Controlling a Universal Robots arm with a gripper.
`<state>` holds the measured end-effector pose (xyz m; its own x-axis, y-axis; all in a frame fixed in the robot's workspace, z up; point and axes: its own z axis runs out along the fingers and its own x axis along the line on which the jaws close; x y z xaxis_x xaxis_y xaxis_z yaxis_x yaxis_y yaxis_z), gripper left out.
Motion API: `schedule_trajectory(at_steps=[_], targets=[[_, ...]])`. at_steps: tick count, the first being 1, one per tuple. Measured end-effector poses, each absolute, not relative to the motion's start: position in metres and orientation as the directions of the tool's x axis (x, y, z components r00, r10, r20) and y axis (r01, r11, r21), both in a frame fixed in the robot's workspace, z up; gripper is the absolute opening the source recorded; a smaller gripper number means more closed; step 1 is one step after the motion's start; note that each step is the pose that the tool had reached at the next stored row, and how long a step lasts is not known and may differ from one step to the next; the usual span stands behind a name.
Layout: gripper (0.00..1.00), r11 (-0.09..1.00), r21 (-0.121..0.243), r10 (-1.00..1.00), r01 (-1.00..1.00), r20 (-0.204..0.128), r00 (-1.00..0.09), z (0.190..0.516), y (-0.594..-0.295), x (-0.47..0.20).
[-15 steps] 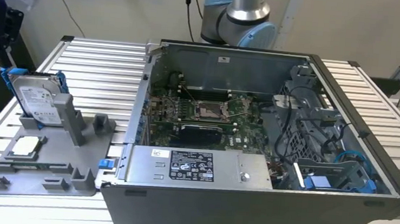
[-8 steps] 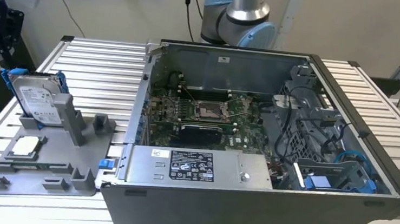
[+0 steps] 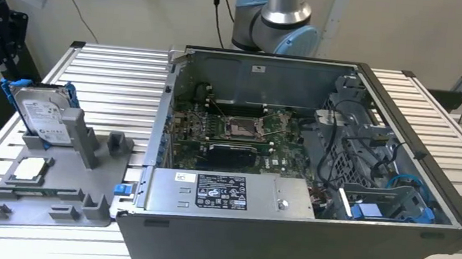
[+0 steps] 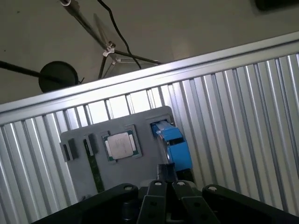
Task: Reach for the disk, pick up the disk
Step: 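Pick up the disk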
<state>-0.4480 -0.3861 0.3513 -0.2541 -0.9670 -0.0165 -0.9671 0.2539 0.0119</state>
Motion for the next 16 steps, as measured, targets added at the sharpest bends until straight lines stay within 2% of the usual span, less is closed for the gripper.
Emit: schedule_trajectory(at_steps=[16], targets=[[0.0,0.248,0.009,-0.968,-0.969,-0.019,-0.249,0.34,-0.375,-0.449]])
